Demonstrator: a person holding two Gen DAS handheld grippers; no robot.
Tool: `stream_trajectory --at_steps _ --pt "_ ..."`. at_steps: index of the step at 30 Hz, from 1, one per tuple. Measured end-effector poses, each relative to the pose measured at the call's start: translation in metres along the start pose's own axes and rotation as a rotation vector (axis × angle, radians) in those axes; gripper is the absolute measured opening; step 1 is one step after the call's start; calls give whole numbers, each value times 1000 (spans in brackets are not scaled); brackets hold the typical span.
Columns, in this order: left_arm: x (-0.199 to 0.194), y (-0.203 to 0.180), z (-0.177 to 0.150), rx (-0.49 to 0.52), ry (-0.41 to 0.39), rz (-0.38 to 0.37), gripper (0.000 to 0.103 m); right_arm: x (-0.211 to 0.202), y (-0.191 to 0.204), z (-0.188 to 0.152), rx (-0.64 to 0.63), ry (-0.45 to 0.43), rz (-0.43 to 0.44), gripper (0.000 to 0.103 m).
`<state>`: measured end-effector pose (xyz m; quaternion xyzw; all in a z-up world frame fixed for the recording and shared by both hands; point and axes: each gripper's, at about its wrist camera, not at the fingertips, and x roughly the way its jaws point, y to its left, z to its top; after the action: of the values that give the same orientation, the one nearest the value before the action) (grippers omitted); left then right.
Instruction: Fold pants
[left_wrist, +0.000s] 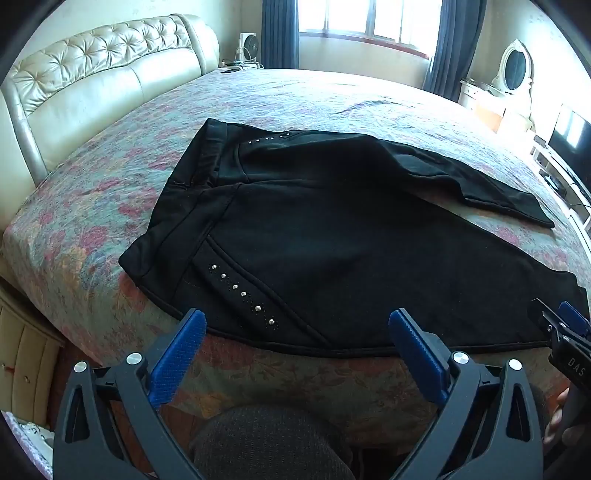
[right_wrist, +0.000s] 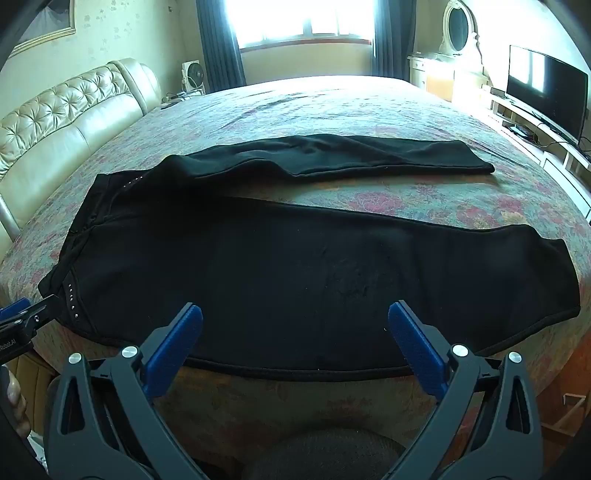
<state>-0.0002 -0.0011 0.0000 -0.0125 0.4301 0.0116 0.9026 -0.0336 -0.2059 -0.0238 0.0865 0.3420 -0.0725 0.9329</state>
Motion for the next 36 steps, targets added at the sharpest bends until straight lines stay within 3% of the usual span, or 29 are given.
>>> stream_trajectory --at_steps 36 --pt "8 0 -3 -15 33 -32 99 13 -7 -1 14 25 2 101"
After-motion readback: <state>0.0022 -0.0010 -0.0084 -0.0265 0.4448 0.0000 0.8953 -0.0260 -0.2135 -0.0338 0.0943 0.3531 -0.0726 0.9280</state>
